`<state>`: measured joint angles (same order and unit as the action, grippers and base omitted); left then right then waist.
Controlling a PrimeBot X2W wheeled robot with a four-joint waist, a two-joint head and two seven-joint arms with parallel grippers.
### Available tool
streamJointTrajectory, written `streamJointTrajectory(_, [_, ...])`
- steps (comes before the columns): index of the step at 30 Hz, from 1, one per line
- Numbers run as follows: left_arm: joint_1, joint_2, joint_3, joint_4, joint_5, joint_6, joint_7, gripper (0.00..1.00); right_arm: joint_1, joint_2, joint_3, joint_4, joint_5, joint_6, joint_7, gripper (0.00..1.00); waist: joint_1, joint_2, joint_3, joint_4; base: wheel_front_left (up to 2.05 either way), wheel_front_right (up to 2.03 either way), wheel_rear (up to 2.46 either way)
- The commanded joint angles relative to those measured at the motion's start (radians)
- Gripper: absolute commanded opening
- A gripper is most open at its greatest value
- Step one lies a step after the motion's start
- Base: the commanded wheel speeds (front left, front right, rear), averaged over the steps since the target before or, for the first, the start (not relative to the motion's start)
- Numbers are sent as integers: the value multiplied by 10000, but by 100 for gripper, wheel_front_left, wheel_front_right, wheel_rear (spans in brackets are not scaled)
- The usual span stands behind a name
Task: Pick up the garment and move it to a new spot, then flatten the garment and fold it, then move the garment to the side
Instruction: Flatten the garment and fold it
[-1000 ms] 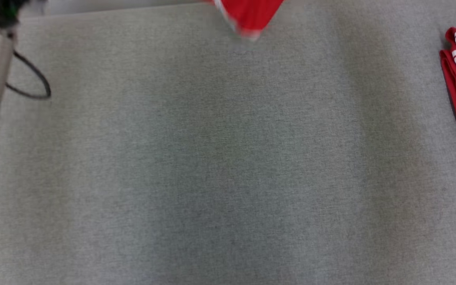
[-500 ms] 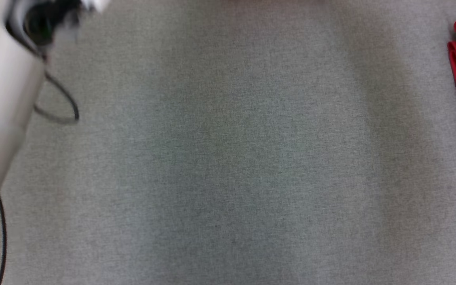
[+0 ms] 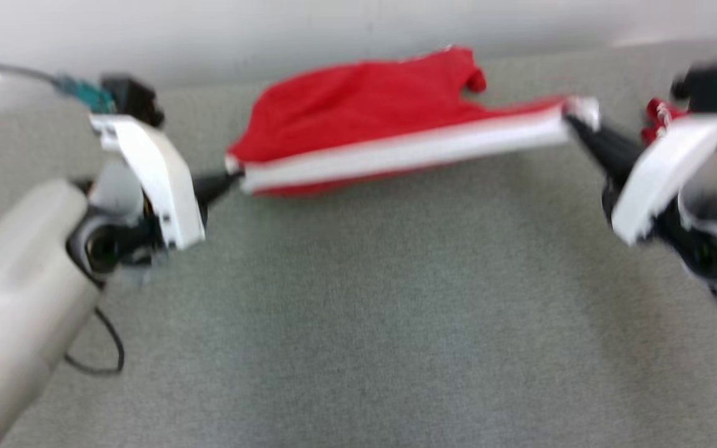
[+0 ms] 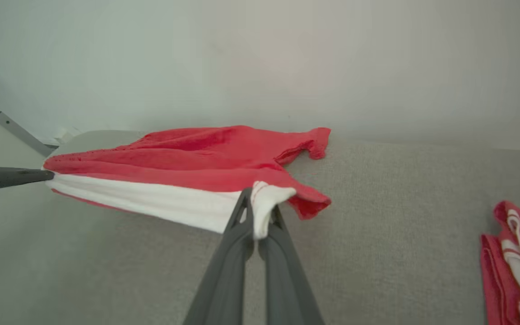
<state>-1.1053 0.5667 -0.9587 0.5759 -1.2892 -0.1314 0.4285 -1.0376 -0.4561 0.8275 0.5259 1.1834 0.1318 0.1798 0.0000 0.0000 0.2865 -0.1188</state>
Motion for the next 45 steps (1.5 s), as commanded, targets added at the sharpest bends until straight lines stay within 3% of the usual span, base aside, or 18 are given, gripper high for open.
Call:
streamJointTrajectory(1, [444, 153, -106, -78, -277, 16, 177, 0, 515, -345, 137, -268, 216, -24, 306, 0, 0, 0, -835, -42, 0, 0, 0])
streamJointTrajectory(11, [2951, 721, -1060, -1400, -970, 242, 1173, 0, 3797, -2623, 904, -2686, 1046, -24, 2386, 0, 0, 0, -2661, -136, 0, 0, 0])
streamJointTrajectory(17, [4094, 1458, -1357, -3279, -1723, 915, 2044, 0, 5281, -3867, 518, -4278, 1299, -25, 3270, 0, 0, 0, -3011, -120, 0, 0, 0])
streamJointTrajectory(24, [4643, 2448, -1454, -5481, -2299, 1796, 2800, 0, 6332, -4577, -420, -5443, 1448, -25, 4281, 0, 0, 0, -2870, 26, 0, 0, 0])
streamJointTrajectory(27, [4370, 2633, -1408, -5826, -2419, 2009, 3166, 0, 6310, -4466, -897, -5402, 1277, -25, 4743, 0, 0, 0, -2611, 136, 0, 0, 0])
streamJointTrajectory(33, [3357, 2472, -1280, -5562, -3153, 1820, 4757, 0, 5208, -3821, -1825, -4605, 955, -28, 6410, 0, 0, 0, -1673, 492, 0, 0, 0])
streamJointTrajectory(39, [1893, 2038, -1001, -4672, -3592, 1955, 6137, 0, 3366, -2607, -2635, -3300, 381, -30, 8139, 0, 0, 0, -697, 794, 0, 0, 0])
streamJointTrajectory(45, [593, 1812, -768, -3999, -3650, 2251, 7053, 0, 1531, -1333, -3496, -1737, -688, -31, 9204, 0, 0, 0, 359, 982, 0, 0, 0])
